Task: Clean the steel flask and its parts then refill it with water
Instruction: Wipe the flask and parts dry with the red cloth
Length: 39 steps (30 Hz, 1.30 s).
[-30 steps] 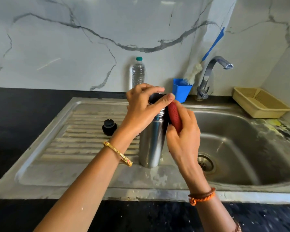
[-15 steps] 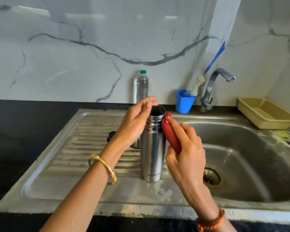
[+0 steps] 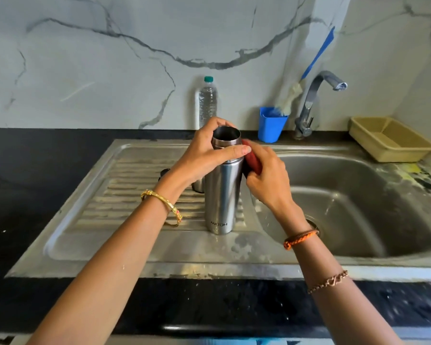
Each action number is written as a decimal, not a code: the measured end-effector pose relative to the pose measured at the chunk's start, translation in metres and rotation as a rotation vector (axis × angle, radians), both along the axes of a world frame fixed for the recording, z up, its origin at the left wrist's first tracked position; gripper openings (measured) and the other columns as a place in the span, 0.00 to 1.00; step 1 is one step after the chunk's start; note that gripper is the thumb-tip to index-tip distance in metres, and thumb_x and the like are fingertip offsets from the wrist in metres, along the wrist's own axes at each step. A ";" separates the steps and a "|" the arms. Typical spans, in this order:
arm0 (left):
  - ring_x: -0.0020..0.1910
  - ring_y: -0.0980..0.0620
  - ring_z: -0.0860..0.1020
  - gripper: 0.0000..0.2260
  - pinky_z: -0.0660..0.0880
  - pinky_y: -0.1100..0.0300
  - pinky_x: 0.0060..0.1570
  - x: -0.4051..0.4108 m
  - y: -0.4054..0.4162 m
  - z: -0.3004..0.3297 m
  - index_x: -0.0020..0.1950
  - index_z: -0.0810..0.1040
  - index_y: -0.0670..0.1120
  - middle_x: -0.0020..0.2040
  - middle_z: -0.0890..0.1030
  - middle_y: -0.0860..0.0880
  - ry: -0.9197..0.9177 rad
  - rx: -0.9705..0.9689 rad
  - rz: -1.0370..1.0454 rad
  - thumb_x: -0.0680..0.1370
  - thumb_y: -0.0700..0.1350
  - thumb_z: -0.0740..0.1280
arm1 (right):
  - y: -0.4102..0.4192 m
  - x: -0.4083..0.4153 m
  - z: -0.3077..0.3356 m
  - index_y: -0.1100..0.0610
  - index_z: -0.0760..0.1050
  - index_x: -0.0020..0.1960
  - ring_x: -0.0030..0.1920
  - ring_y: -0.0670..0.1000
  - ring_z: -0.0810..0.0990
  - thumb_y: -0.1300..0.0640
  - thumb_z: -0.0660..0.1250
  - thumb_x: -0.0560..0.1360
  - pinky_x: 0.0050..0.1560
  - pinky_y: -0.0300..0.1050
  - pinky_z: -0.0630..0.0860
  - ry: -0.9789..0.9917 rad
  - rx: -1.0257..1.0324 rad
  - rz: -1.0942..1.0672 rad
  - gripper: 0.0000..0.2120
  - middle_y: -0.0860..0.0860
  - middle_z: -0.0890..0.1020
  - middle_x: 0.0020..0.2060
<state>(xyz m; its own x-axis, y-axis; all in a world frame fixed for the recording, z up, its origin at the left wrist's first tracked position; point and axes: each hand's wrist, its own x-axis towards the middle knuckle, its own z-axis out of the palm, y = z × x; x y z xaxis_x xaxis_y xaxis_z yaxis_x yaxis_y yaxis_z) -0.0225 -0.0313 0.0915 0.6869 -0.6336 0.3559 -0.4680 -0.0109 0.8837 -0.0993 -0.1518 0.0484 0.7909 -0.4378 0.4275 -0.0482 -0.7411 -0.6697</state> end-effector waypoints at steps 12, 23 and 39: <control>0.40 0.61 0.77 0.16 0.74 0.69 0.44 -0.004 -0.002 -0.008 0.50 0.72 0.49 0.44 0.78 0.51 0.054 -0.090 0.015 0.68 0.41 0.75 | -0.007 -0.025 -0.057 0.54 0.77 0.56 0.43 0.56 0.78 0.70 0.55 0.65 0.40 0.45 0.77 -0.047 0.827 -0.282 0.25 0.54 0.80 0.42; 0.49 0.62 0.77 0.39 0.74 0.67 0.48 0.000 0.014 -0.027 0.60 0.66 0.52 0.51 0.77 0.58 0.008 0.102 0.063 0.55 0.43 0.82 | -0.022 -0.037 -0.035 0.63 0.68 0.41 0.37 0.52 0.74 0.69 0.59 0.57 0.49 0.40 0.72 -0.175 1.829 -0.160 0.12 0.56 0.79 0.31; 0.34 0.63 0.78 0.17 0.75 0.66 0.34 0.007 0.032 -0.031 0.40 0.76 0.52 0.38 0.81 0.55 0.228 -0.297 0.449 0.59 0.39 0.80 | -0.003 -0.031 0.010 0.65 0.65 0.42 0.40 0.58 0.73 0.67 0.49 0.75 0.44 0.51 0.72 -0.161 1.779 -0.165 0.07 0.58 0.74 0.40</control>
<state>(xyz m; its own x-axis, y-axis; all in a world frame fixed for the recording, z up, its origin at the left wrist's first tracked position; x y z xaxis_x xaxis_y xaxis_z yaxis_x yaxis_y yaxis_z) -0.0153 0.0008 0.0604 0.9451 -0.1585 0.2858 -0.2727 0.0993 0.9570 -0.1305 -0.1547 0.0580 0.6985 -0.4731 -0.5370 0.0999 0.8074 -0.5815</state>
